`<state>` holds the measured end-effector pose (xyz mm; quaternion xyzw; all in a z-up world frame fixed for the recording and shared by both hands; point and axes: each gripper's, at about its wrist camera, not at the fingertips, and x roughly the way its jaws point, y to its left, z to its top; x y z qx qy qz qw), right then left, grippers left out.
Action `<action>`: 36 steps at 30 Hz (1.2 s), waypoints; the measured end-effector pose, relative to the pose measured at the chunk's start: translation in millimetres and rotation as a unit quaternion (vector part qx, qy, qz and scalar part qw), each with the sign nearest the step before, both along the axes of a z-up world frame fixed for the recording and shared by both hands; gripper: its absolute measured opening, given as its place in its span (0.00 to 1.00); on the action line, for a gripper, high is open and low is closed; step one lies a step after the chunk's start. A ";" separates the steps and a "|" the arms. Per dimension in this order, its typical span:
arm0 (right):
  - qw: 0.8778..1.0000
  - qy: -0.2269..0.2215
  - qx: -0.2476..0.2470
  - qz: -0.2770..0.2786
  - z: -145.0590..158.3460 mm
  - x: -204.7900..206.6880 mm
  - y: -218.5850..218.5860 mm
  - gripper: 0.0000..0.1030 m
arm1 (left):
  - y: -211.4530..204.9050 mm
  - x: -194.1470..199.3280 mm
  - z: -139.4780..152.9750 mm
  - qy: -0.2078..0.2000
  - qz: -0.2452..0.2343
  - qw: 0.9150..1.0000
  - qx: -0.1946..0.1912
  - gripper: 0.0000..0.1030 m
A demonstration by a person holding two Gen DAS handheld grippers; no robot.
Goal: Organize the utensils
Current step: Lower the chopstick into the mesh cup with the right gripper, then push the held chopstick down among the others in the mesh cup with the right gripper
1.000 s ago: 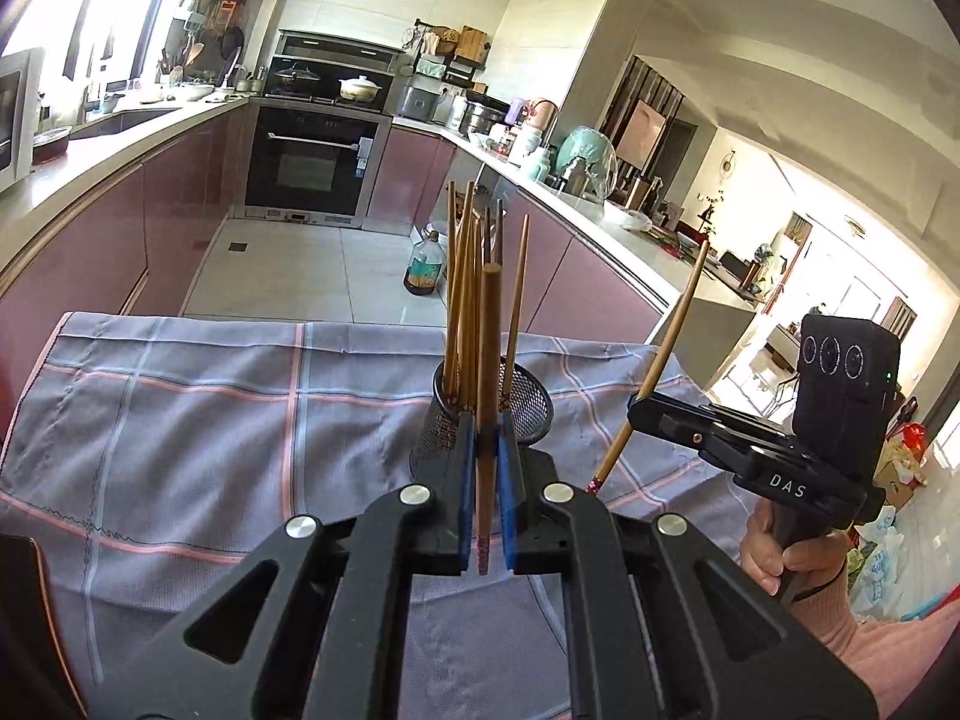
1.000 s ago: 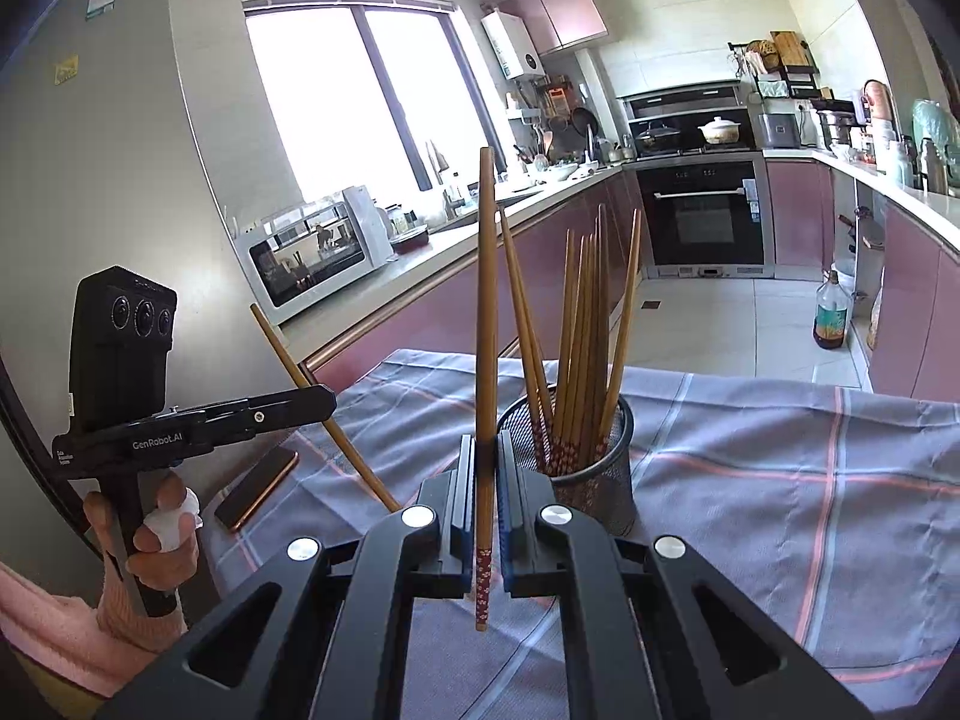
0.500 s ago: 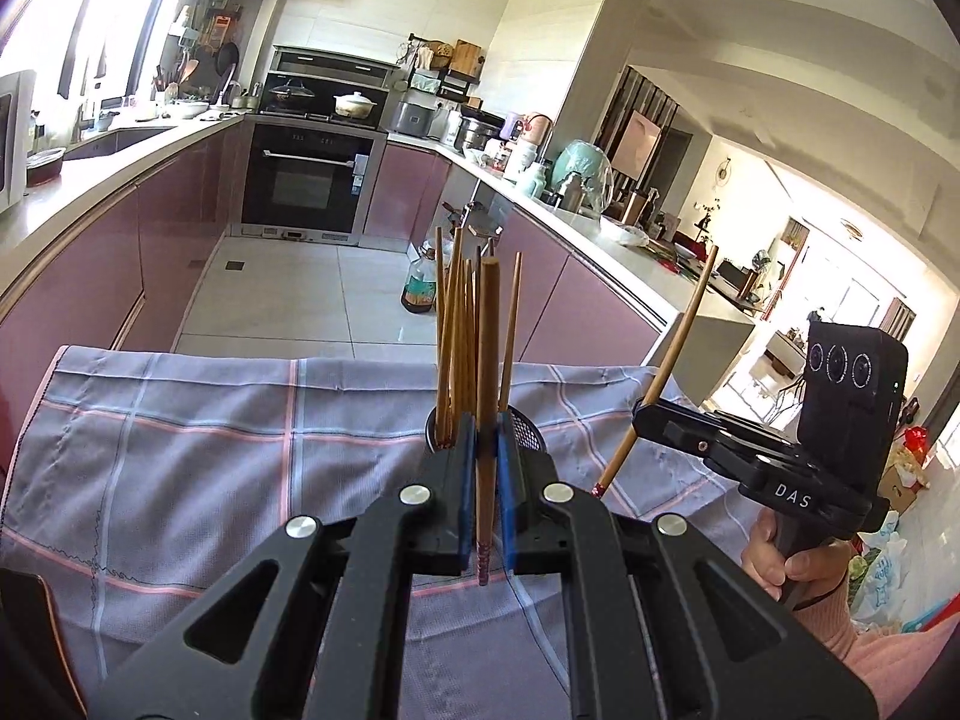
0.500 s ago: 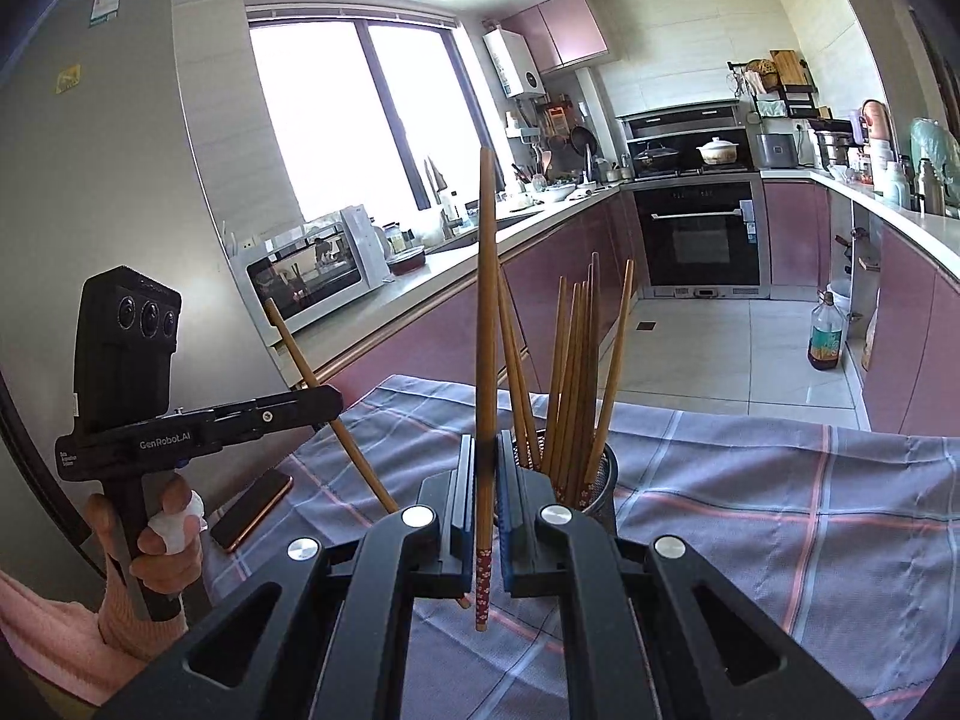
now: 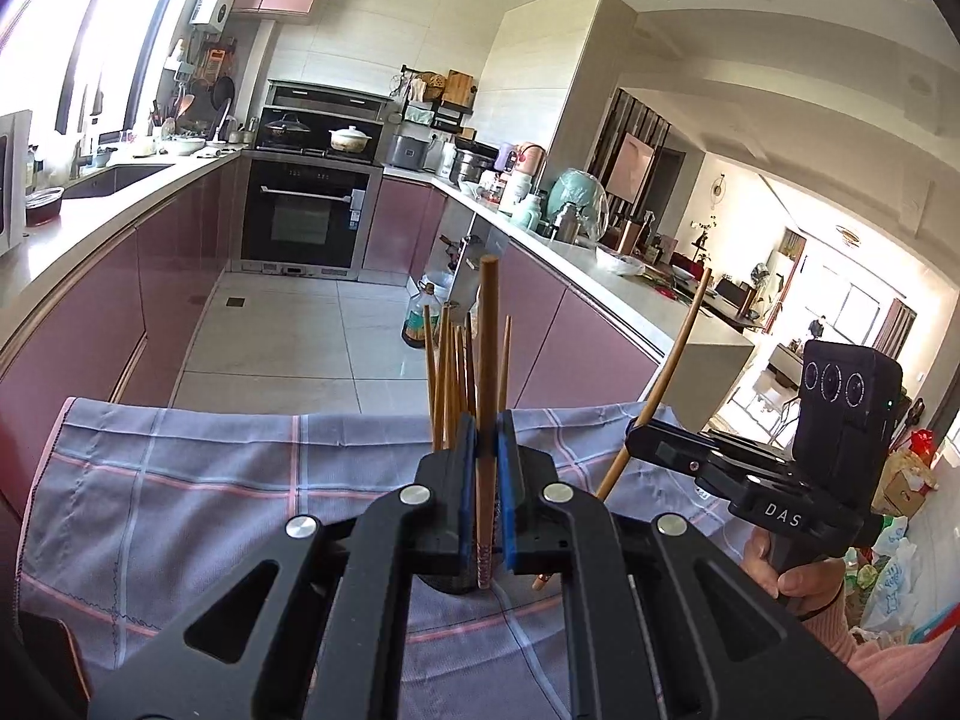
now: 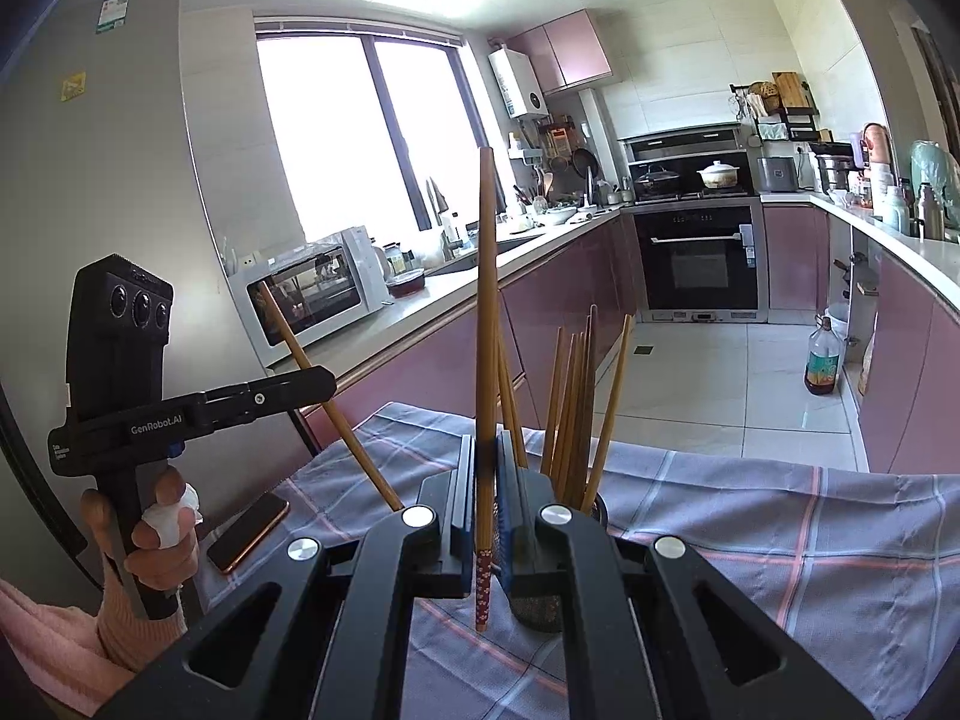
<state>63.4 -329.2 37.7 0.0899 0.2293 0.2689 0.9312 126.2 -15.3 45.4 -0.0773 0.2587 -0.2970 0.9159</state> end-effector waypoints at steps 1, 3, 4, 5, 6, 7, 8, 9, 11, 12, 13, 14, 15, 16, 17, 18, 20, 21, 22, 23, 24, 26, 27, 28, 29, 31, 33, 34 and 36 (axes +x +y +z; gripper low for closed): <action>1.000 -0.002 -0.001 0.000 1.3 1.0 0.1 0.05 | -0.3 0.4 1.6 -0.003 0.000 1.000 0.000 0.07; 1.000 -0.005 -0.001 -0.002 3.4 3.4 -0.4 0.05 | -0.7 0.6 4.9 -0.010 0.000 1.000 0.001 0.07; 1.000 -0.007 0.000 -0.003 4.8 4.1 -0.7 0.05 | -1.5 1.2 7.4 -0.014 0.000 1.000 0.001 0.07; 1.000 -0.008 0.000 -0.004 6.1 5.3 -1.2 0.05 | -2.0 1.9 9.2 -0.016 0.000 1.000 0.001 0.07; 1.000 -0.009 0.000 -0.006 7.2 7.1 -2.0 0.05 | -2.0 2.1 9.7 -0.018 0.001 1.000 0.000 0.07; 1.000 -0.010 0.001 -0.007 8.1 8.4 -2.7 0.05 | -2.1 2.1 11.1 -0.019 0.001 1.000 0.000 0.07; 1.000 -0.011 0.002 -0.008 9.0 9.7 -3.3 0.05 | -2.3 2.9 12.6 -0.021 0.002 1.000 0.000 0.07; 1.000 -0.012 0.002 -0.009 9.5 10.1 -3.7 0.05 | -2.5 4.7 15.1 -0.022 0.002 1.000 0.000 0.07; 1.000 -0.014 0.002 -0.010 11.4 12.2 -4.3 0.05 | -3.2 6.2 18.4 -0.025 0.003 1.000 -0.001 0.07; 1.000 -0.014 0.001 -0.011 11.5 13.0 -4.3 0.05 | -3.8 6.3 19.2 -0.026 0.004 1.000 0.000 0.07; 1.000 -0.015 0.001 -0.012 12.0 14.0 -4.3 0.05 | -3.8 5.9 19.8 -0.028 0.004 1.000 0.000 0.07; 1.000 -0.016 0.001 -0.012 12.0 14.6 -3.8 0.05 | -4.3 6.0 20.5 -0.029 0.005 1.000 0.001 0.07; 1.000 -0.016 0.001 -0.013 12.0 14.6 -4.0 0.05 | -4.7 5.9 20.8 -0.031 0.005 1.000 0.002 0.07; 1.000 -0.016 0.001 -0.014 12.4 15.9 -4.0 0.05 | -5.5 4.5 20.8 -0.032 0.006 0.999 0.003 0.07; 1.000 -0.016 0.000 -0.015 12.0 17.0 -3.7 0.05 | -6.0 3.7 20.4 -0.033 0.006 0.999 0.003 0.07; 1.000 -0.016 0.000 -0.015 12.1 18.7 -3.6 0.05 | -6.6 3.8 20.7 -0.034 0.006 0.999 0.003 0.07; 1.000 -0.015 0.000 -0.016 11.4 22.2 -1.8 0.05 | -10.6 3.5 20.4 -0.035 0.007 0.999 0.006 0.07; 1.000 -0.014 -0.001 -0.017 11.2 24.2 -1.3 0.05 | -12.0 3.2 20.9 -0.034 0.007 0.999 0.007 0.07; 1.000 -0.014 -0.001 -0.018 10.7 25.4 -0.7 0.05 | -13.4 2.7 19.5 -0.033 0.008 0.999 0.009 0.07; 1.000 -0.013 -0.002 -0.018 9.9 25.8 0.7 0.05 | -15.1 2.7 19.1 -0.033 0.009 0.999 0.012 0.07; 1.000 -0.013 -0.002 -0.019 9.1 26.7 0.8 0.05 | -17.3 2.5 19.2 -0.033 0.009 0.999 0.014 0.07; 1.000 -0.012 -0.003 -0.020 8.2 29.8 0.3 0.05 | -21.1 3.0 17.4 -0.031 0.011 0.999 0.020 0.07; 1.000 -0.011 -0.003 -0.021 7.7 31.2 -0.1 0.05 | -22.3 6.5 18.8 -0.030 0.011 0.999 0.021 0.07; 1.000 -0.010 -0.003 -0.022 7.1 32.3 -0.2 0.05 | -26.1 7.9 18.4 -0.028 0.013 0.999 0.023 0.07; 1.000 -0.010 -0.003 -0.022 7.0 33.7 -0.2 0.05 | -27.3 8.0 17.1 -0.027 0.014 0.999 0.025 0.07; 1.000 -0.007 -0.003 -0.025 5.6 35.8 -0.6 0.05 | -29.5 8.6 15.2 -0.024 0.016 0.999 0.027 0.07; 1.000 -0.005 -0.003 -0.027 4.4 37.2 -1.0 0.05 | -30.8 11.1 14.0 -0.021 0.017 0.999 0.029 0.07; 1.000 -0.005 -0.003 -0.028 3.8 37.7 -0.5 0.05 | -31.8 11.2 12.8 -0.019 0.017 0.999 0.030 0.07; 1.000 -0.002 -0.002 -0.029 2.7 40.0 -1.0 0.05 | -36.0 13.5 12.4 -0.017 0.018 0.999 0.032 0.07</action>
